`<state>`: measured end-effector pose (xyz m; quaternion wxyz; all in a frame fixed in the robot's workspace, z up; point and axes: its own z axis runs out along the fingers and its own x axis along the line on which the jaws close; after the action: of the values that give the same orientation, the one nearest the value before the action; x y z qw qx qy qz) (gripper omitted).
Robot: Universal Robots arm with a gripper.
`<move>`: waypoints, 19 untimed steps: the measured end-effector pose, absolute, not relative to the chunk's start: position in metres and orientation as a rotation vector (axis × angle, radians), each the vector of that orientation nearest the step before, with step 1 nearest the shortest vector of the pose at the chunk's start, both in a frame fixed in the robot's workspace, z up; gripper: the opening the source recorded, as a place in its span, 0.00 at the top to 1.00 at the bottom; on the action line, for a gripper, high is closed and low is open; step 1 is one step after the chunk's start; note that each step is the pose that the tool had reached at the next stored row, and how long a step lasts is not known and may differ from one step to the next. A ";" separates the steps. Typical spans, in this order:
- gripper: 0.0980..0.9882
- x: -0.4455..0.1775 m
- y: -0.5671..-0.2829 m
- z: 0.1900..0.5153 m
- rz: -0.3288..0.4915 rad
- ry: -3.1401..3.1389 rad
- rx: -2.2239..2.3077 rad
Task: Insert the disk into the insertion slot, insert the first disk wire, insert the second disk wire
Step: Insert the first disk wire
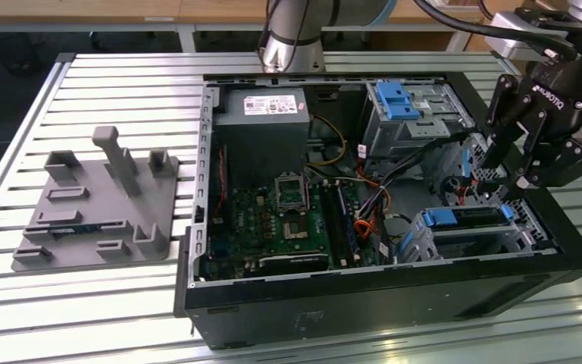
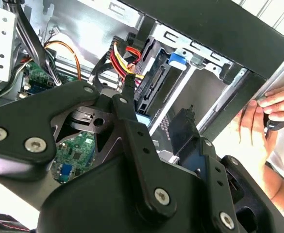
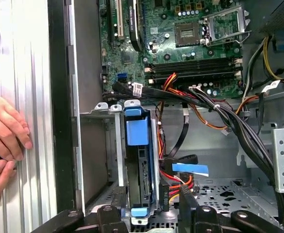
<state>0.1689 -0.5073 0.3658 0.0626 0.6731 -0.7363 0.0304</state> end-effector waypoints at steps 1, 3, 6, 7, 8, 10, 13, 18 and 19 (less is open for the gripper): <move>0.48 0.170 -0.507 0.366 0.095 -2.221 2.030; 0.50 0.172 -0.505 0.365 0.100 -2.215 2.025; 0.64 0.172 -0.503 0.362 0.108 -2.211 2.020; 0.64 0.172 -0.501 0.361 0.110 -2.210 2.019; 0.71 0.172 -0.500 0.360 0.112 -2.209 2.018; 0.71 0.172 -0.497 0.358 0.115 -2.208 2.017; 0.71 0.172 -0.493 0.356 0.115 -2.208 2.016; 0.71 0.172 -0.492 0.355 0.116 -2.208 2.016; 0.71 0.172 -0.492 0.354 0.116 -2.208 2.016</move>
<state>0.1718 -0.4920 0.3541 0.0745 0.6719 -0.7358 0.0386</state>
